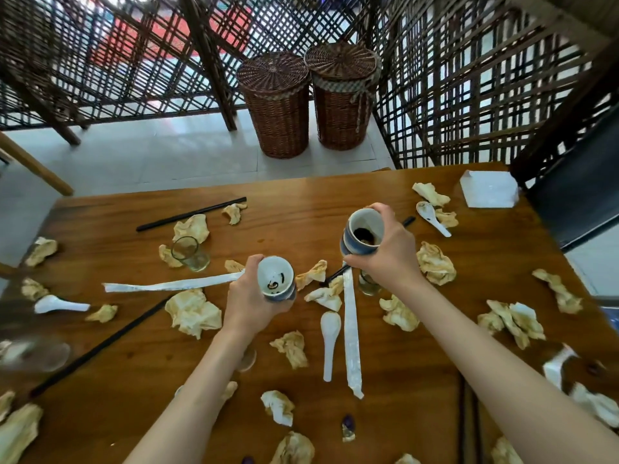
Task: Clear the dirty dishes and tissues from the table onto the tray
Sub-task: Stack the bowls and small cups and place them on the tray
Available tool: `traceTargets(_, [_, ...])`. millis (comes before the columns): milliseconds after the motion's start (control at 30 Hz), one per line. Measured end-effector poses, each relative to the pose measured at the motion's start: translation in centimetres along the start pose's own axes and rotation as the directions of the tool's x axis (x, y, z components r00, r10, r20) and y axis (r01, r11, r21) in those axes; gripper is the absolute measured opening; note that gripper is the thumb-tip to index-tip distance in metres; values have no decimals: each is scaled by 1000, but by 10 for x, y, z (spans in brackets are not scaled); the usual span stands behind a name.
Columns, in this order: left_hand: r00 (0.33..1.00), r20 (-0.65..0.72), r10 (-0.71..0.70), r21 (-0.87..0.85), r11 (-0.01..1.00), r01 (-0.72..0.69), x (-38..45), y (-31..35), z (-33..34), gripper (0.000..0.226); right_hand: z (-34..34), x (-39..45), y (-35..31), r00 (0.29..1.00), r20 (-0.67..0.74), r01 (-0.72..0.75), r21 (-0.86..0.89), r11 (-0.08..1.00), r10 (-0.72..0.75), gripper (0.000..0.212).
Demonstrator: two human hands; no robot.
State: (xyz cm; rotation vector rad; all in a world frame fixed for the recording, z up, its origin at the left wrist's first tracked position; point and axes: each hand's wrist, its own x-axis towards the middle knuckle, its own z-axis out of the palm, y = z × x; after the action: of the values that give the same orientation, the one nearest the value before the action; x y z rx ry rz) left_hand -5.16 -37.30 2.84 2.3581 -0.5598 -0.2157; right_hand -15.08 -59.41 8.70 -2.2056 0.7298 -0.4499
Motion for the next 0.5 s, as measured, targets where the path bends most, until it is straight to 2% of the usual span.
traceTargets(233, [996, 53, 77, -6, 997, -77, -8, 39, -1, 86, -32, -27, 11, 997, -72, -37, -18, 999, 35, 85])
traceTargets(500, [969, 105, 224, -13, 974, -224, -38, 113, 25, 84, -111, -80, 45, 986, -147, -81, -15, 997, 78, 90])
